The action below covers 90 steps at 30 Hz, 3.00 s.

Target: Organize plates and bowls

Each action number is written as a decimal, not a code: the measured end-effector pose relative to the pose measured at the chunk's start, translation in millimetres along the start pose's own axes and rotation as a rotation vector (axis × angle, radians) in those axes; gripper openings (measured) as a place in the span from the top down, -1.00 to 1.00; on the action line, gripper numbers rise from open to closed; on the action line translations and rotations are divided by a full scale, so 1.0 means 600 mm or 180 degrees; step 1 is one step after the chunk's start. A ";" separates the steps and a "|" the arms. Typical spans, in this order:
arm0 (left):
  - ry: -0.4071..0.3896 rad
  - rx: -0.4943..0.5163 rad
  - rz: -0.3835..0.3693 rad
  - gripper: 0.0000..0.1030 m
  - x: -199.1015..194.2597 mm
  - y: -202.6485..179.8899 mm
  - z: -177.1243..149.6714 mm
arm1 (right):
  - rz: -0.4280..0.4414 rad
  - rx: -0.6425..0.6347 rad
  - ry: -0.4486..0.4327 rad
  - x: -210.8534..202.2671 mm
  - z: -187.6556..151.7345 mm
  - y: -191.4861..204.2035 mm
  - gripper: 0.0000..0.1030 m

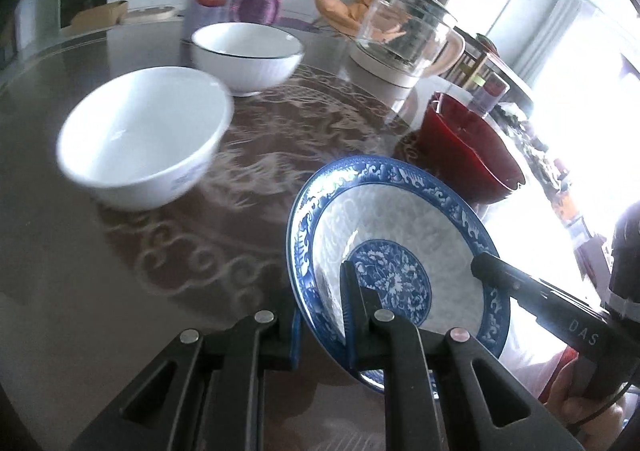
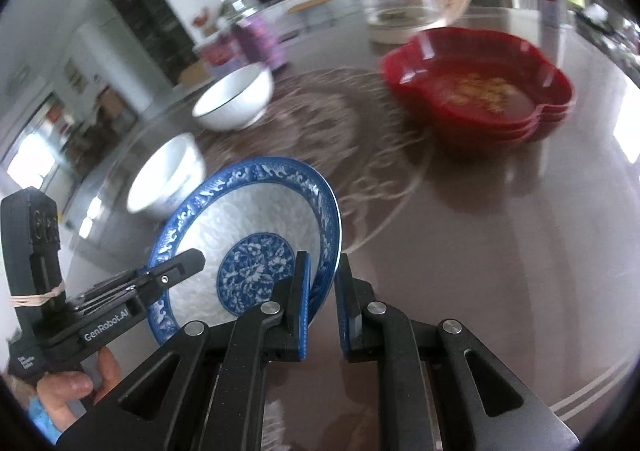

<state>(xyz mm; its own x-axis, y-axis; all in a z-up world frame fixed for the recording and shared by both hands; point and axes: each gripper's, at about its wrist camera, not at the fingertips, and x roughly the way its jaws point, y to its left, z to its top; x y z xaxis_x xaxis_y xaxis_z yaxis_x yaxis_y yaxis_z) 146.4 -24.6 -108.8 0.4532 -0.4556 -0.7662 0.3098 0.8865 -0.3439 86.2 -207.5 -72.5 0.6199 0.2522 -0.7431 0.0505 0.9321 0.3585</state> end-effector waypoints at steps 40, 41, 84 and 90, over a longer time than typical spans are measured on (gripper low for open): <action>-0.0108 0.0093 0.1223 -0.99 -0.024 0.097 -0.063 | -0.1301 -0.0148 -0.0260 -0.045 -0.094 -0.105 -0.60; -0.0105 0.0093 0.1234 -1.00 -0.023 0.096 -0.063 | -0.1299 -0.0163 -0.0263 -0.045 -0.094 -0.105 -0.60; -0.0107 0.0057 0.1261 -1.00 -0.023 0.097 -0.064 | -0.1233 -0.0253 -0.0324 -0.054 -0.110 -0.106 -0.63; -0.0107 0.0057 0.1261 -1.00 -0.023 0.097 -0.064 | -0.1220 -0.0291 -0.0419 -0.056 -0.116 -0.106 -0.63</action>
<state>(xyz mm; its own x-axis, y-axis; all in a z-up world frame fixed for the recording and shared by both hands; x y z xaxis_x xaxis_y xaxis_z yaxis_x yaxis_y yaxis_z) 126.0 36.3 -138.8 0.5675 -0.0812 -0.8194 0.1199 0.9927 -0.0154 7.7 -257.0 -109.5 0.6648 -0.1474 -0.7323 0.2310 0.9729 0.0139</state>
